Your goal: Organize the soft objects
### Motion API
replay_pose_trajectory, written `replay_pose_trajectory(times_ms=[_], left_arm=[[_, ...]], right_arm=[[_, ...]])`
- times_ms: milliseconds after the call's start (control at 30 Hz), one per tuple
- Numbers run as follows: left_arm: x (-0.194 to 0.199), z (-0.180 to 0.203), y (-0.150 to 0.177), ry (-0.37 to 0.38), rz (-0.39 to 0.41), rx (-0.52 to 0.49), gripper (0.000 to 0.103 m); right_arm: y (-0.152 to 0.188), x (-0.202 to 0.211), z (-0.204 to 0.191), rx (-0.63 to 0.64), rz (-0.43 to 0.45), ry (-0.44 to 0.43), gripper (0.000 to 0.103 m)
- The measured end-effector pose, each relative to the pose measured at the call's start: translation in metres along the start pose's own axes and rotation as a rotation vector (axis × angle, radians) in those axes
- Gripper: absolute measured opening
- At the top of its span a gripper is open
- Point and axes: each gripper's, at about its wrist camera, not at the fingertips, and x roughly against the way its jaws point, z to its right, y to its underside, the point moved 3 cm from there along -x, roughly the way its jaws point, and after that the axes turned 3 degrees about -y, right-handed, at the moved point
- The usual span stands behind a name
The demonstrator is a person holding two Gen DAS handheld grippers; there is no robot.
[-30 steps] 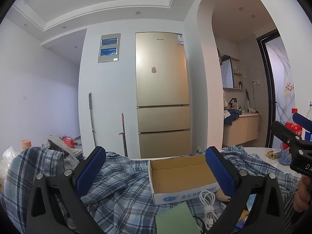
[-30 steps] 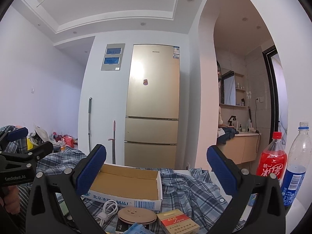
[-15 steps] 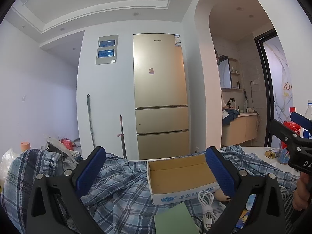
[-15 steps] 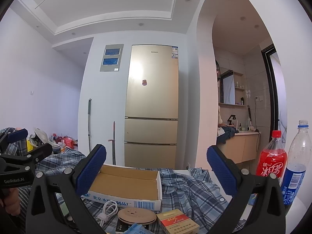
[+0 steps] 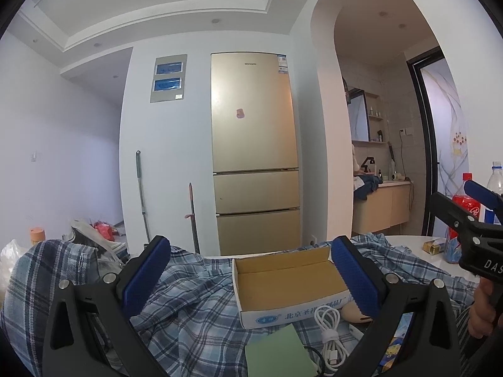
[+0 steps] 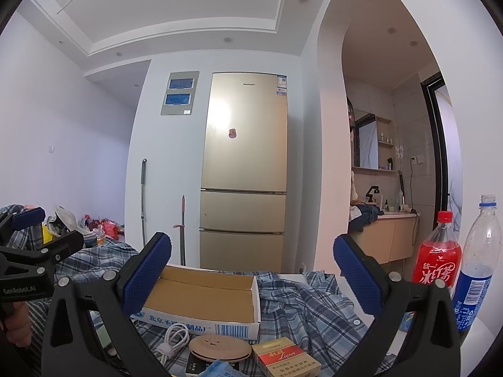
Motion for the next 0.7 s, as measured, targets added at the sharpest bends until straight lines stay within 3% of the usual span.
replay_pose_trajectory(times_ms=[367,467,700], left_arm=[[0.005,-0.002,-0.005,-0.002,0.013,-0.012,0.103],[0.02,-0.002,-0.027,-0.017,0.043,-0.035,0.103],[0.066,-0.007,-0.077,-0.05,0.078,-0.045,0.103]], right_arm=[[-0.002,-0.001,-0.002,0.007,-0.01,0.02,0.103],[-0.016,0.007,0.001,0.041,0.008,0.08,0.103],[-0.063,0.025,0.018,-0.022,-0.028,0.083,0.103]])
